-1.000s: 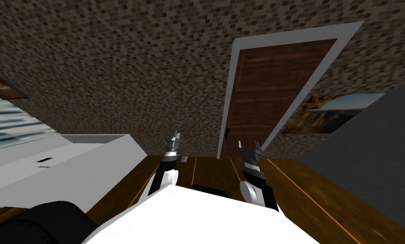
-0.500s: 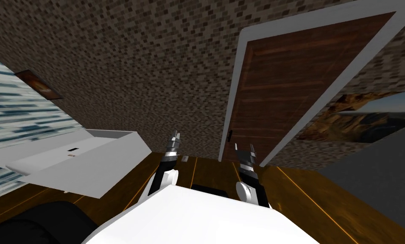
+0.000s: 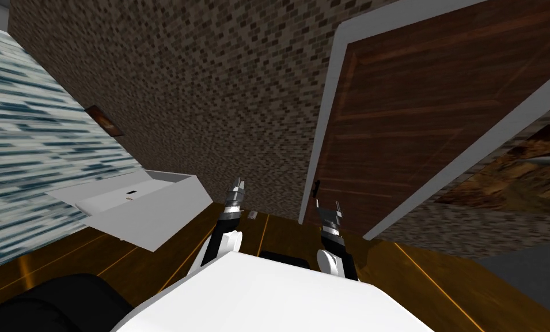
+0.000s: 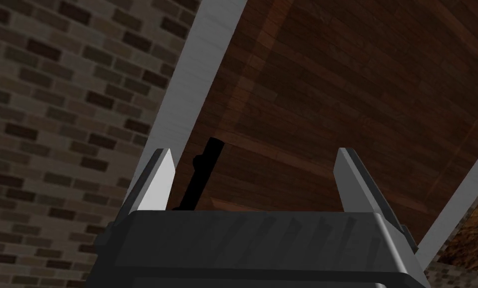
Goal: Pull the door open
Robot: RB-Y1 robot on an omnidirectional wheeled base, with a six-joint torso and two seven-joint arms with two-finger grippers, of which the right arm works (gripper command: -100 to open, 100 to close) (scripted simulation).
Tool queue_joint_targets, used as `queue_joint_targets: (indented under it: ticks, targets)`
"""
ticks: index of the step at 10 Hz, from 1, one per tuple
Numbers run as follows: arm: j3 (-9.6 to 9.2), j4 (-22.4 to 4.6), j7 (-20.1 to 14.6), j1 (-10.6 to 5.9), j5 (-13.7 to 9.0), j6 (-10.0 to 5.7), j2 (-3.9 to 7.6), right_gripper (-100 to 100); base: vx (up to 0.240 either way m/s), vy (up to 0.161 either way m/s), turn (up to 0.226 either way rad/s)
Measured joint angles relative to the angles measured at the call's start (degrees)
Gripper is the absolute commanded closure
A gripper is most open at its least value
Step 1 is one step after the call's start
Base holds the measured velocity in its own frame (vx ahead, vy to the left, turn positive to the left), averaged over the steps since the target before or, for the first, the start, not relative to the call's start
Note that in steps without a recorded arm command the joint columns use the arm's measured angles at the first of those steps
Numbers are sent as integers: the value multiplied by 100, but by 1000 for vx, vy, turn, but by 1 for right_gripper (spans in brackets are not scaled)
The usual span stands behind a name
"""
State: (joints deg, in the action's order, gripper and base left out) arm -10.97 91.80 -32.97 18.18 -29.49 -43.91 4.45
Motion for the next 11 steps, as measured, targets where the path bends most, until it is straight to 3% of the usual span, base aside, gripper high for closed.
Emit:
queue_joint_targets:
  ticks: [11]
  targets:
    - [-436,-1343,-780,-358,-886,-473,7,-100,43,-79,120]
